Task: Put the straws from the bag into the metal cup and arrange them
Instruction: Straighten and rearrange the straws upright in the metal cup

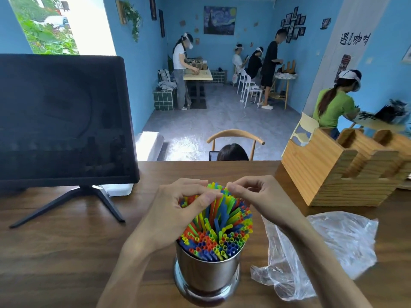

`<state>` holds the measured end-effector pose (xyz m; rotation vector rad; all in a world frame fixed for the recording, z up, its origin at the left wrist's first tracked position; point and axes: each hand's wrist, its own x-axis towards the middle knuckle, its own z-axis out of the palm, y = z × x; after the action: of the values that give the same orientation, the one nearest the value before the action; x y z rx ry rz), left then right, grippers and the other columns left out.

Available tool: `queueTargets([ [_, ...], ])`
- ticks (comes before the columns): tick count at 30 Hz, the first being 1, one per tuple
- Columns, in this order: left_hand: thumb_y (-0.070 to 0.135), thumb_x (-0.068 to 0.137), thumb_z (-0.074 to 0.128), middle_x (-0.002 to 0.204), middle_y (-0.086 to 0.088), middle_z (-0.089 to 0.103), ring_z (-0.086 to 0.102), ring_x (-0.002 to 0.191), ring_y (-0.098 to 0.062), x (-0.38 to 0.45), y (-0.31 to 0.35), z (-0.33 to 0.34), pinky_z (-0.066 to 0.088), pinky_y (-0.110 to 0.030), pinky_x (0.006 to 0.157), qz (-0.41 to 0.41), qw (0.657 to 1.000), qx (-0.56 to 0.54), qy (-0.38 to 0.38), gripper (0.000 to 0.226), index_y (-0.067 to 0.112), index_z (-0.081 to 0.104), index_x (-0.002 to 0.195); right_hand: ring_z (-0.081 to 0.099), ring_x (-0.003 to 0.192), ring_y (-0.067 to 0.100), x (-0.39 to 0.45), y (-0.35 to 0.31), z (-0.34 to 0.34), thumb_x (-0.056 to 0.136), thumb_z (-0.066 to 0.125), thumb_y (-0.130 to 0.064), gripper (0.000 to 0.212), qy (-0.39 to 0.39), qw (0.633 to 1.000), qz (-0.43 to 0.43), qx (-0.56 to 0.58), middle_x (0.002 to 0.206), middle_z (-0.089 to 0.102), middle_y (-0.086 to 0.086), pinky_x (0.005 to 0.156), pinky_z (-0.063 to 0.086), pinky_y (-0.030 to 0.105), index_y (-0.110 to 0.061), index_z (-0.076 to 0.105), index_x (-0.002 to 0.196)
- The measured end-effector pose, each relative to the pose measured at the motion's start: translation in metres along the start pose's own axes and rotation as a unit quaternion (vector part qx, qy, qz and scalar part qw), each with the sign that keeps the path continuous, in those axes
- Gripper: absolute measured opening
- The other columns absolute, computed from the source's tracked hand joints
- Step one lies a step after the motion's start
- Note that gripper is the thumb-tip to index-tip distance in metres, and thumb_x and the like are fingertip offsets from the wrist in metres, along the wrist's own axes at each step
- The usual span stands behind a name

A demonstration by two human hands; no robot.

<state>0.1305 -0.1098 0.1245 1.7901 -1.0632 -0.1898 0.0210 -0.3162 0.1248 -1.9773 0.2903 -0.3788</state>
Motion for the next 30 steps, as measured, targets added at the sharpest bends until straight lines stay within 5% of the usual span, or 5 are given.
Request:
queueTargets([
  [8, 0.060, 0.082, 0.060, 0.121, 0.022, 0.065, 0.057, 0.118, 0.007, -0.001, 0.005, 0.000, 0.046, -0.007, 0.088, -0.023, 0.999, -0.023, 0.005, 0.023, 0.053, 0.077, 0.095, 0.069, 0.073, 0.014, 0.012, -0.004, -0.006, 0.082, 0.072, -0.049, 0.035, -0.033, 0.999, 0.027, -0.005, 0.077, 0.076, 0.004, 0.067, 0.055, 0.022, -0.015, 0.081, 0.078],
  [13, 0.060, 0.082, 0.060, 0.122, 0.023, 0.064, 0.057, 0.118, 0.008, 0.000, 0.004, 0.000, 0.050, -0.015, 0.089, -0.029, 0.999, -0.017, 0.000, 0.023, 0.054, 0.077, 0.095, 0.068, 0.072, 0.009, 0.016, -0.011, -0.011, 0.093, 0.070, -0.036, 0.028, -0.048, 0.998, 0.030, -0.023, 0.077, 0.075, 0.002, 0.067, 0.054, 0.020, -0.011, 0.079, 0.082],
  [20, 0.053, 0.086, 0.064, 0.107, 0.022, 0.073, 0.066, 0.109, -0.002, 0.008, 0.012, -0.003, 0.056, -0.032, 0.091, 0.000, 1.000, -0.018, 0.007, 0.022, 0.046, 0.078, 0.101, 0.061, 0.059, 0.007, 0.015, -0.052, -0.028, 0.095, 0.070, -0.025, 0.023, 0.065, 0.995, -0.074, -0.031, 0.066, 0.071, 0.003, 0.060, 0.051, 0.023, -0.006, 0.075, 0.085],
  [25, 0.058, 0.086, 0.064, 0.110, 0.029, 0.066, 0.058, 0.109, 0.008, 0.030, 0.033, 0.002, 0.045, -0.018, 0.090, 0.000, 1.000, 0.017, 0.020, 0.025, 0.052, 0.068, 0.110, 0.060, 0.057, 0.004, 0.013, -0.078, -0.022, 0.094, 0.071, -0.026, 0.019, 0.084, 0.988, -0.114, -0.055, 0.064, 0.070, 0.002, 0.061, 0.051, 0.025, -0.013, 0.074, 0.080],
  [30, 0.049, 0.084, 0.074, 0.073, 0.014, 0.066, 0.054, 0.067, -0.001, 0.041, 0.040, 0.005, 0.041, -0.021, 0.065, 0.017, 0.999, 0.023, 0.026, 0.016, 0.038, 0.080, 0.093, 0.061, 0.057, 0.004, 0.009, -0.094, -0.014, 0.092, 0.073, -0.029, 0.018, 0.098, 0.981, -0.158, -0.051, 0.065, 0.071, 0.003, 0.058, 0.051, 0.027, -0.013, 0.074, 0.083],
])
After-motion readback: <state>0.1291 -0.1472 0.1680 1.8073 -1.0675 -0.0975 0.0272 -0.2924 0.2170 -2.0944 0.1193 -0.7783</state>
